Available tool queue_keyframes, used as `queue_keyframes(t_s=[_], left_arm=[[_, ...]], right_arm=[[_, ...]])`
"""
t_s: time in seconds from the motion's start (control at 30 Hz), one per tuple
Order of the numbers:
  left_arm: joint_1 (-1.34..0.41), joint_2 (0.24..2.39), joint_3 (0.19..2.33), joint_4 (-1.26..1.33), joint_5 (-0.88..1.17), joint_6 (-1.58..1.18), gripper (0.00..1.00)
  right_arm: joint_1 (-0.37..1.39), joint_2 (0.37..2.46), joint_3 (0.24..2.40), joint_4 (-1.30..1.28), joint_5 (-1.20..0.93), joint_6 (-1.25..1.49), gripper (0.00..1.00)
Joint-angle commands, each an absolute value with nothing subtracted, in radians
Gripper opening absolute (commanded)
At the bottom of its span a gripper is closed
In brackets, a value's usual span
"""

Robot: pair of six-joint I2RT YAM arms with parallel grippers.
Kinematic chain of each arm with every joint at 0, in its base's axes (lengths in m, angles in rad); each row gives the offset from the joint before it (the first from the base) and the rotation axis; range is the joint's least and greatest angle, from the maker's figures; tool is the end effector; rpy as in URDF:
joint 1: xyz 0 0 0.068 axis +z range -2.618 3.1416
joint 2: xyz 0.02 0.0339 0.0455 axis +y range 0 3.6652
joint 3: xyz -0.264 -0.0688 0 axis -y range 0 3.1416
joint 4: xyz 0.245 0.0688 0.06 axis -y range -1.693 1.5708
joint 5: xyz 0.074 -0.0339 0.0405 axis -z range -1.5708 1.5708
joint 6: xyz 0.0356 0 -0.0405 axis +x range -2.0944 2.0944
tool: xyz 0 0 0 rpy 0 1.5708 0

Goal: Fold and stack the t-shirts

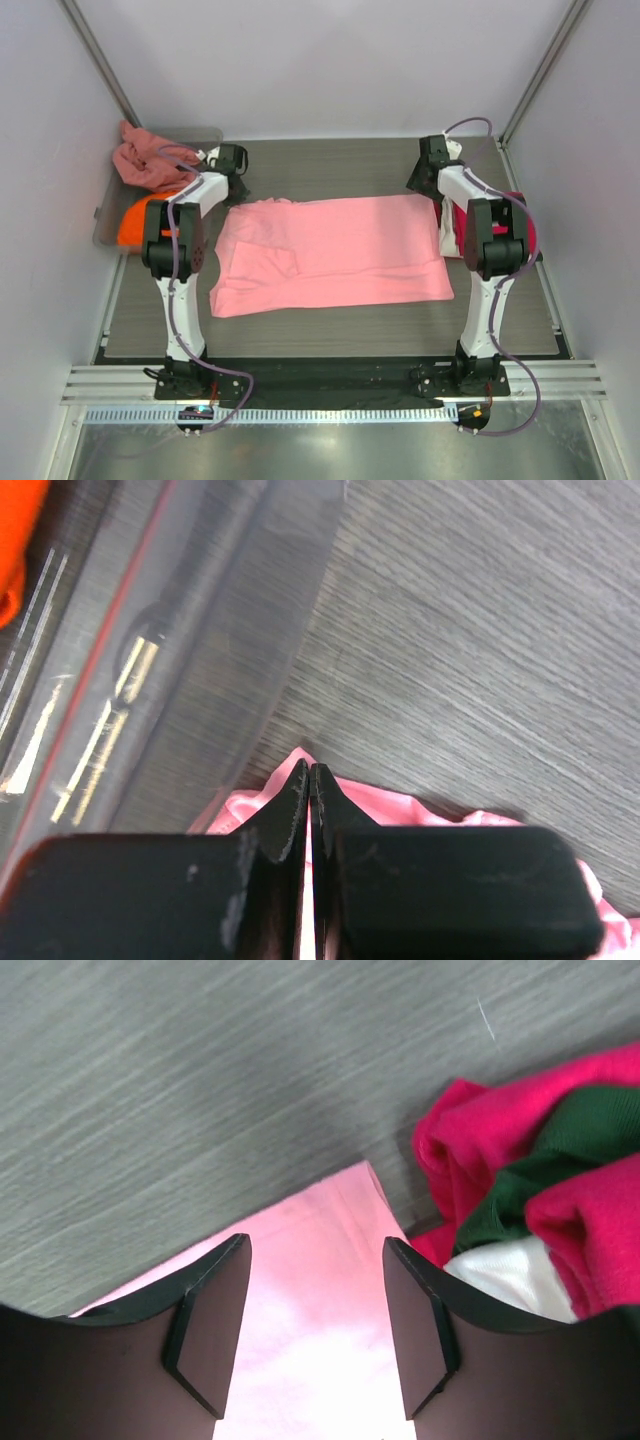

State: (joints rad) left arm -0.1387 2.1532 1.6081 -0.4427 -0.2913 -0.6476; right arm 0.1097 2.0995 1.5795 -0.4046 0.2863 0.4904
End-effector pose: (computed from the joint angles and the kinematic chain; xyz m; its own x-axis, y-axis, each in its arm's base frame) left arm 0.4623 -0.0542 0.1680 -0.6448 -0.4934 -0.5837 -0.5181 0.8437 -0.1409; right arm 0.4590 0.0404 0.1854 -0.6699 0.3808 -0.6374 0.4302 0.8987 0.0847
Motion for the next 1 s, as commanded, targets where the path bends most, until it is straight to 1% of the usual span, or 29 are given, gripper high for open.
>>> queue_keyframes(t_s=[0.0, 0.13, 0.2, 0.37, 0.43, 0.47, 0.5, 0.57, 0.6, 0.67, 0.7, 0.97], left_arm=[[-0.123, 2.098, 1.601, -0.425, -0.299, -0.643, 0.00], [-0.123, 2.102, 1.603, -0.419, -0.275, -0.647, 0.00], [-0.123, 2.105, 1.608, -0.416, -0.265, -0.647, 0.00], [-0.123, 2.111, 1.612, -0.416, -0.258, -0.643, 0.00], [-0.123, 2.112, 1.612, -0.414, -0.249, -0.643, 0.00], [-0.123, 2.112, 1.612, -0.413, -0.238, -0.647, 0.00], [-0.126, 2.111, 1.611, -0.411, -0.238, -0.646, 0.00], [-0.129, 2.105, 1.601, -0.408, -0.245, -0.649, 0.00], [-0.130, 2.102, 1.598, -0.407, -0.245, -0.650, 0.00], [-0.132, 2.094, 1.592, -0.402, -0.245, -0.653, 0.00], [-0.130, 2.089, 1.592, -0.402, -0.244, -0.652, 0.00], [-0.143, 2.030, 1.566, -0.393, -0.253, -0.649, 0.00]], right_arm=[[0.115, 2.117, 1.637, -0.408, 0.308, 0.471, 0.62], [0.114, 2.172, 1.689, -0.434, 0.322, 0.460, 0.61], [0.115, 2.197, 1.716, -0.445, 0.318, 0.459, 0.59], [0.115, 2.262, 1.753, -0.456, 0.331, 0.459, 0.57], [0.115, 2.275, 1.764, -0.475, 0.339, 0.459, 0.54], [0.114, 2.278, 1.766, -0.477, 0.342, 0.459, 0.51], [0.114, 2.278, 1.763, -0.477, 0.348, 0.459, 0.40], [0.115, 2.275, 1.756, -0.477, 0.347, 0.459, 0.29], [0.114, 2.266, 1.753, -0.479, 0.347, 0.459, 0.15], [0.114, 2.255, 1.747, -0.477, 0.348, 0.456, 0.04], [0.114, 2.244, 1.746, -0.477, 0.350, 0.454, 0.01], [0.114, 2.142, 1.698, -0.477, 0.341, 0.457, 0.01]])
